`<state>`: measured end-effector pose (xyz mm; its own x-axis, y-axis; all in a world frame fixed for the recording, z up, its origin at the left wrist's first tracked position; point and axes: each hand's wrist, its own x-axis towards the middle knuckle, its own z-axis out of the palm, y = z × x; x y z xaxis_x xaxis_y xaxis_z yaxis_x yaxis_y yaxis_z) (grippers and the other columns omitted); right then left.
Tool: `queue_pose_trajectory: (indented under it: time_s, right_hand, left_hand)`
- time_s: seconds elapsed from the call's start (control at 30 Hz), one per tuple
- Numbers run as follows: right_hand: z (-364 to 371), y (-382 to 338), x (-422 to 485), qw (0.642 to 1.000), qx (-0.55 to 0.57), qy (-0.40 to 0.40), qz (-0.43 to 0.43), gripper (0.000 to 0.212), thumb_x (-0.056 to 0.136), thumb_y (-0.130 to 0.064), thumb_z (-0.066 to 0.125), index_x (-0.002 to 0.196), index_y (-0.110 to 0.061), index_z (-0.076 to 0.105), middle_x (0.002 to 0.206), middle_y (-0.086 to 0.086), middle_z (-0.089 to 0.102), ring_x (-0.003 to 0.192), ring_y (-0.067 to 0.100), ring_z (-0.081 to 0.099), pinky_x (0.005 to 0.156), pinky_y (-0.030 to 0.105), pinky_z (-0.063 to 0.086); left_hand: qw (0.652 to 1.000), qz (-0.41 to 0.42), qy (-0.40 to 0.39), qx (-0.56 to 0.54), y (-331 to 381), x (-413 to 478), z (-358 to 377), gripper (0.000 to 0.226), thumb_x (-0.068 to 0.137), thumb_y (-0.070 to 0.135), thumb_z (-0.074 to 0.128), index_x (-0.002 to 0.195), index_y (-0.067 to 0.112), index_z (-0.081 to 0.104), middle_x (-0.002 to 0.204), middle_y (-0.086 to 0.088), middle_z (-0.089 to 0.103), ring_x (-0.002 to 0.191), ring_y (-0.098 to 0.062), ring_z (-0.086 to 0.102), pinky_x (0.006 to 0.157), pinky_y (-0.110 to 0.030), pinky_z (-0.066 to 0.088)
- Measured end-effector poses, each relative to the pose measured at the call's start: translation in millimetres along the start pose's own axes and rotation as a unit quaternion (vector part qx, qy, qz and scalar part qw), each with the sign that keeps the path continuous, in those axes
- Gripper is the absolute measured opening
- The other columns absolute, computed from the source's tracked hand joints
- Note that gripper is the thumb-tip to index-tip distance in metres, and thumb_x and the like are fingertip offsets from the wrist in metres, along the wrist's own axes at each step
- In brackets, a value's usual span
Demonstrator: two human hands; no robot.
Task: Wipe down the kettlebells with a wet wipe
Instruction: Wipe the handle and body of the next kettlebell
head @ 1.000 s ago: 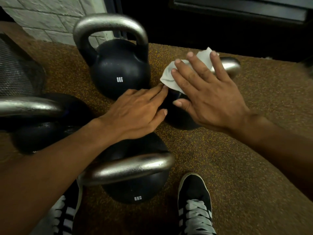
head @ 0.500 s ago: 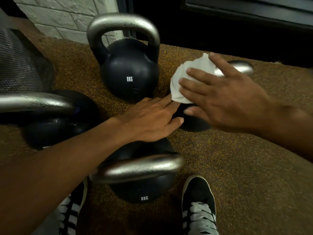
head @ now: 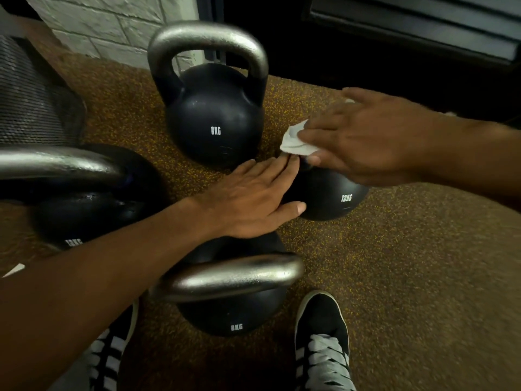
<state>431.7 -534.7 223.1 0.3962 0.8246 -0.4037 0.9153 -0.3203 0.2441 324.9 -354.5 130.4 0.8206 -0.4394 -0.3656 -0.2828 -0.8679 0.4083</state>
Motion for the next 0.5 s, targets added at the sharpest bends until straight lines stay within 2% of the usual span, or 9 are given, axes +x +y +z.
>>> queue_pose_trajectory:
  time_s: [0.07,0.13,0.2,0.3,0.37,0.4,0.43,0.5]
  right_hand:
    - [-8.9,13.8,-7.3,0.992,0.123,-0.018,0.01,0.069,0.1,-0.056,0.007,0.144,-0.026,0.052,0.149,-0.002,0.053,0.138,0.021,0.048,0.117,0.046,0.03]
    - [-13.0,22.9,-7.3,0.977,0.213,-0.029,0.017,0.066,0.098,-0.057,0.015,0.144,-0.03,0.053,0.151,-0.009,0.052,0.139,0.017,0.047,0.117,0.047,0.033]
    - [-11.0,22.1,-1.8,0.979,0.202,-0.02,0.009,0.063,0.099,-0.057,0.015,0.144,-0.034,0.052,0.15,-0.012,0.051,0.137,0.017,0.049,0.114,0.051,0.037]
    - [-6.6,19.0,13.4,0.988,0.151,-0.04,0.008,0.061,0.099,-0.058,0.011,0.134,-0.037,0.055,0.141,-0.008,0.059,0.122,0.023,0.059,0.1,0.052,0.048]
    - [-9.5,22.7,23.2,0.991,0.113,-0.074,0.018,0.055,0.1,-0.057,0.015,0.127,-0.036,0.058,0.132,-0.002,0.063,0.113,0.026,0.059,0.094,0.051,0.049]
    - [-12.9,23.0,24.8,0.99,0.111,-0.086,0.018,0.052,0.102,-0.056,0.017,0.126,-0.037,0.059,0.131,-0.003,0.064,0.112,0.025,0.059,0.094,0.05,0.049]
    - [-15.7,21.6,23.5,0.988,0.127,-0.089,0.015,0.052,0.101,-0.057,0.016,0.125,-0.039,0.059,0.131,-0.005,0.064,0.113,0.023,0.058,0.096,0.05,0.048]
    - [-16.9,15.5,13.6,0.988,0.133,-0.076,0.01,0.062,0.097,-0.058,0.008,0.132,-0.04,0.056,0.141,-0.006,0.059,0.123,0.021,0.056,0.105,0.051,0.042]
  left_hand:
    - [0.989,-0.024,-0.001,-0.143,-0.8,1.9,1.3,0.078,0.104,0.056,0.034,0.163,0.022,-0.004,0.172,0.003,-0.001,0.155,-0.01,0.007,0.126,-0.034,0.011]
    - [0.96,-0.042,0.067,-0.268,-4.2,3.5,2.4,0.073,0.103,0.044,0.053,0.163,0.025,0.017,0.169,0.004,0.022,0.151,-0.01,0.026,0.122,-0.033,0.027]
    - [0.961,-0.036,0.11,-0.251,-10.4,3.5,-0.4,0.073,0.099,0.042,0.061,0.161,0.027,0.025,0.166,0.004,0.031,0.149,-0.012,0.033,0.119,-0.036,0.034]
    - [0.979,-0.026,0.059,-0.193,-15.9,5.3,-3.8,0.079,0.099,0.05,0.059,0.163,0.025,0.019,0.168,0.005,0.026,0.152,-0.012,0.027,0.119,-0.029,0.027]
    - [0.978,-0.045,0.098,-0.179,-14.7,7.9,-3.2,0.073,0.097,0.053,0.058,0.16,0.027,0.03,0.161,0.002,0.039,0.145,-0.016,0.04,0.118,-0.038,0.035]
    - [0.968,-0.063,0.15,-0.193,-12.5,7.2,-6.0,0.067,0.095,0.052,0.058,0.155,0.028,0.039,0.155,0.002,0.048,0.138,-0.017,0.049,0.113,-0.042,0.043]
    - [0.942,-0.083,0.216,-0.242,-10.5,6.4,-10.7,0.059,0.096,0.047,0.058,0.151,0.029,0.046,0.148,0.004,0.053,0.13,-0.014,0.055,0.108,-0.04,0.048]
    - [0.855,-0.1,0.317,-0.398,-3.7,5.7,-27.1,0.047,0.103,0.037,0.055,0.149,0.028,0.048,0.145,0.01,0.054,0.124,-0.001,0.055,0.105,-0.025,0.046]
